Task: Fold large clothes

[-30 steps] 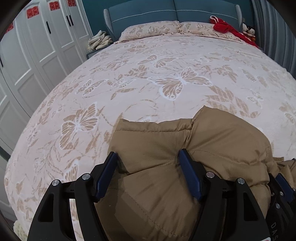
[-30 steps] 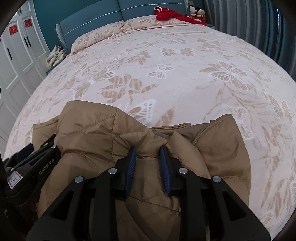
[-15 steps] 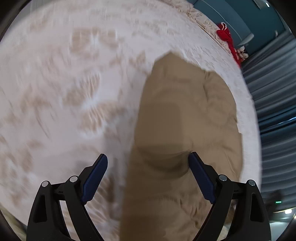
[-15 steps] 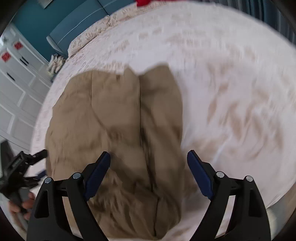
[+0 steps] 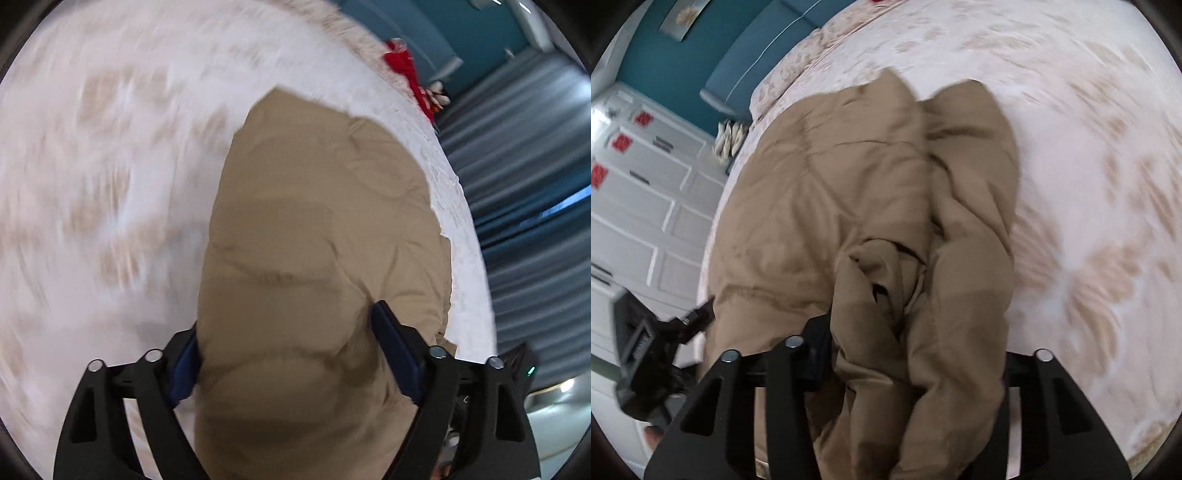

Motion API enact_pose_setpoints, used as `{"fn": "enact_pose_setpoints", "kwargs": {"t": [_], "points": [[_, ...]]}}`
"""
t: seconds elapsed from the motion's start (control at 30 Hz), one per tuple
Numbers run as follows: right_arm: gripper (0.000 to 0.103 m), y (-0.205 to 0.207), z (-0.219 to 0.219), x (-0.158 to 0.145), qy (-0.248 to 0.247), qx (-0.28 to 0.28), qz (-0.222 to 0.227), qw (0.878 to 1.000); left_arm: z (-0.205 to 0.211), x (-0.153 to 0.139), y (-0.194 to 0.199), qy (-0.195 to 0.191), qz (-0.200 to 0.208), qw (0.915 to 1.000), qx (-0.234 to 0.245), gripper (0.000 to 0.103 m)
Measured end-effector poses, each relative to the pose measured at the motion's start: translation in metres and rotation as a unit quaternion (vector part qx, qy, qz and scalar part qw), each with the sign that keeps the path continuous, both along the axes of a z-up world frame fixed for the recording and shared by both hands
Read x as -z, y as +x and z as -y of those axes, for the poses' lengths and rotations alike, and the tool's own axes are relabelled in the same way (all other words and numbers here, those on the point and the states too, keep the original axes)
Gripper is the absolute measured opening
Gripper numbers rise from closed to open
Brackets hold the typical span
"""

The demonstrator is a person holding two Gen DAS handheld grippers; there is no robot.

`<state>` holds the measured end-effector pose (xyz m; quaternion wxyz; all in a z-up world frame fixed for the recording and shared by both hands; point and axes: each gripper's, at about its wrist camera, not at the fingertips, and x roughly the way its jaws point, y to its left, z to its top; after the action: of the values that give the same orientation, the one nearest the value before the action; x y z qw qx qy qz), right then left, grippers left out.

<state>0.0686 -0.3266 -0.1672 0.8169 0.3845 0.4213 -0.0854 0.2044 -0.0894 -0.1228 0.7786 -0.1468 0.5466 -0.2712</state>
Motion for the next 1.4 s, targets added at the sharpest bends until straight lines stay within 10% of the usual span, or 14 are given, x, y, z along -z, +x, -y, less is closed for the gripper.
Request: {"fn": "enact_pose_setpoints", "kwargs": {"t": [0.53,0.73,0.93,1.2,1.27,1.4], "points": [[0.035,0.239,-0.090,-0.011,-0.147,-0.109,0.020,0.983,-0.062,-0.011,0.179,0.131,0.125,0.9829,-0.033,0.073],[0.040,0.263,-0.092,-0.011,-0.201,-0.128,0.000,0.971,-0.043,-0.009,0.180,0.212,0.183,0.9598,-0.013,0.074],[0.052,0.231,-0.100,-0.038,-0.250,-0.138,-0.049,0.957,-0.026,-0.021,0.140,0.342,0.241,0.9084,-0.003,0.072],[0.031,0.161,-0.105,-0.074,-0.244,-0.126,-0.051,0.960,-0.052,-0.038,0.109,0.298,0.169,0.9389,-0.034,0.072],[0.013,0.157,-0.102,-0.088,-0.241,-0.119,-0.032,0.963,-0.052,-0.043,0.106,0.300,0.163,0.9391,-0.039,0.072],[0.008,0.171,-0.107,-0.104,-0.250,-0.121,-0.017,0.960,-0.049,-0.046,0.105,0.321,0.155,0.9327,-0.056,0.072]]}}
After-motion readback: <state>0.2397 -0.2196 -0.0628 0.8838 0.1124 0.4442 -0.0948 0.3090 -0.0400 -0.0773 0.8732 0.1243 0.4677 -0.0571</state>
